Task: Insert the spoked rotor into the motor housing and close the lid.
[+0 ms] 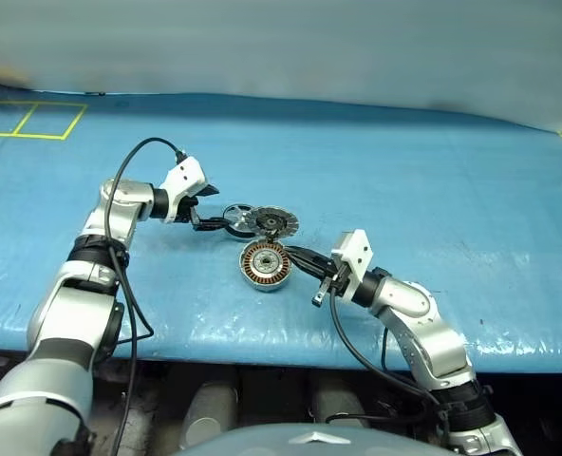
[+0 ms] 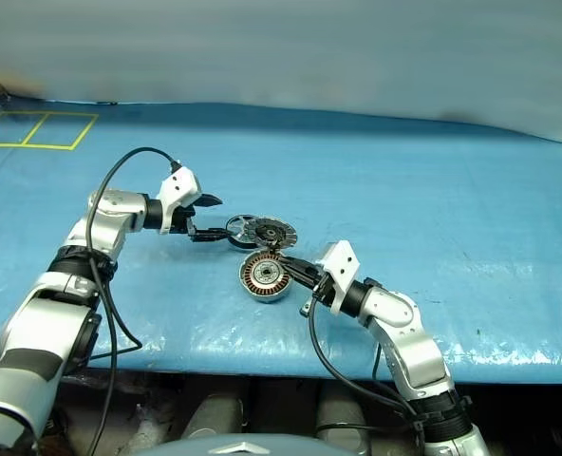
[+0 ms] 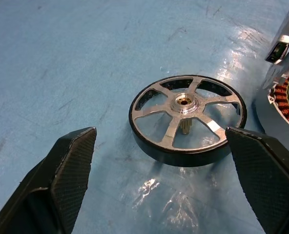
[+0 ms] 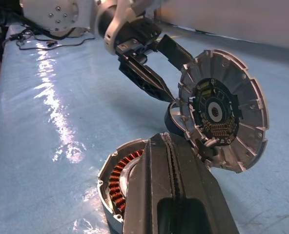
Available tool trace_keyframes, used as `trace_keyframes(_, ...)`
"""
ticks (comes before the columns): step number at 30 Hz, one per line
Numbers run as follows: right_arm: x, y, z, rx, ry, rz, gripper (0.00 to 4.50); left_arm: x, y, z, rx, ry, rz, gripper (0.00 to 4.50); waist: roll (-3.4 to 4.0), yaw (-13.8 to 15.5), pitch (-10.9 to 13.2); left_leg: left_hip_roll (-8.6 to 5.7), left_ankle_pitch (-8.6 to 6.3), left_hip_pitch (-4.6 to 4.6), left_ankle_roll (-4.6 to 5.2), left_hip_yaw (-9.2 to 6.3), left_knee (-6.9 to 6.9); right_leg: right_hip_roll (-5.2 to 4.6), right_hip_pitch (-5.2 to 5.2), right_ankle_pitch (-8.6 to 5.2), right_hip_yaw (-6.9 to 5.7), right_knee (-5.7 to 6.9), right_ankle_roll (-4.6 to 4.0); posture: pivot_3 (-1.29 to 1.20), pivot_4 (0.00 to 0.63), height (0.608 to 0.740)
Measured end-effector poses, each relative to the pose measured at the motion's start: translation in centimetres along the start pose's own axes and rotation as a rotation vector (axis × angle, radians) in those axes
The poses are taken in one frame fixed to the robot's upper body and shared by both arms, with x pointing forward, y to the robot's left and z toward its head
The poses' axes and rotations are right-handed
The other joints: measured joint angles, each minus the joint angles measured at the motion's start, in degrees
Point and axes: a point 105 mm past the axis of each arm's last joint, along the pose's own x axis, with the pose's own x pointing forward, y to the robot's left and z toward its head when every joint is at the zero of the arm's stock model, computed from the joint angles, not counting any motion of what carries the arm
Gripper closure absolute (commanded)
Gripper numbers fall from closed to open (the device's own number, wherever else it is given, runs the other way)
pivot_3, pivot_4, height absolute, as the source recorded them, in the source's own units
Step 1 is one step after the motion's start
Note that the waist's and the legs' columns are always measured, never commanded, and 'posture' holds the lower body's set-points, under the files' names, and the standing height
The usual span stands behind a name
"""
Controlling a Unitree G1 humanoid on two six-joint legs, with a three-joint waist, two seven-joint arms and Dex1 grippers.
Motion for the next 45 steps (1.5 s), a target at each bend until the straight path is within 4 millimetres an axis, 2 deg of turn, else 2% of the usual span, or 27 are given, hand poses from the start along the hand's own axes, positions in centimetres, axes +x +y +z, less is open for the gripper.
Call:
trace_keyframes(4,-0.1,0.2,-0.6,0.046,-0.017,0.009,4.49,0.8,0.1,0.7,0.012,0.004,-0.018,0.0,-0.02,-0.1,0.0,0.0,0.0,0.0,0.0,0.0,-0.01,0.01,-0.01,0.0,0.02,0.0,0.01,0.0,0.15,0.74)
trace_keyframes(7,-0.4,0.5,-0.8,0.071,-0.022,0.026,3.89,1.2,0.0,0.8,0.012,0.008,-0.031,0.0,-0.02,-0.2,0.1,0.0,0.0,0.0,0.0,0.0,-0.02,0.01,-0.01,-0.01,0.02,0.01,0.03,0.0,0.15,0.74)
trace_keyframes(10,-0.8,0.5,-1.5,0.063,0.004,0.009,2.93,1.3,-0.1,0.6,0.014,0.019,-0.045,0.0,-0.06,-0.3,0.1,0.0,0.0,0.01,0.0,0.0,0.0,0.01,-0.01,-0.01,0.03,0.04,0.03,0.0,0.15,0.74)
trace_keyframes(15,-0.8,-0.2,-1.8,0.018,0.017,-0.052,2.93,1.6,-0.8,-0.3,0.049,0.094,-0.093,0.0,-0.06,-0.2,0.1,0.0,0.0,0.01,0.0,0.0,0.07,0.01,0.01,-0.01,0.03,0.08,0.04,0.0,0.15,0.74)
trace_keyframes(24,-0.9,-0.2,-2.0,0.002,0.021,-0.069,2.93,2.7,-1.7,-1.1,0.055,0.13,-0.122,0.0,-0.07,-0.1,0.1,-0.01,0.0,0.02,0.01,0.0,0.09,0.02,0.02,0.0,0.05,0.1,0.05,0.0,0.15,0.74)
trace_keyframes(27,-0.9,-0.2,-2.1,-0.003,0.025,-0.074,2.91,2.7,-1.6,-1.3,0.061,0.146,-0.118,0.62,-0.07,-0.2,0.1,-0.01,0.0,0.02,0.0,0.0,0.1,0.02,0.02,0.0,0.05,0.11,0.05,0.0,0.15,0.74)
trace_keyframes(29,-0.9,-0.2,-2.1,-0.001,0.026,-0.076,2.91,2.6,-1.5,-1.2,0.068,0.148,-0.114,1.24,-0.08,-0.2,0.1,-0.01,0.0,0.08,0.01,0.0,0.11,0.02,0.1,0.0,0.05,0.11,0.05,0.0,0.15,0.74)
trace_keyframes(30,-0.9,-0.2,-2.1,-0.001,0.026,-0.077,2.91,2.5,-1.4,-1.1,0.075,0.155,-0.114,1.36,-0.06,-0.2,0.1,-0.01,0.0,0.18,0.01,0.0,0.1,0.02,0.2,0.0,0.05,0.1,0.05,0.0,0.15,0.74)
trace_keyframes(45,-0.9,-0.7,-2.5,0.008,0.041,-0.1,2.91,1.4,-0.5,-1.9,0.135,0.197,-0.065,1.36,-0.04,-0.7,0.1,0.01,0.01,0.28,0.02,0.0,0.52,0.03,0.3,0.01,0.08,0.44,0.07,0.0,0.15,0.74)
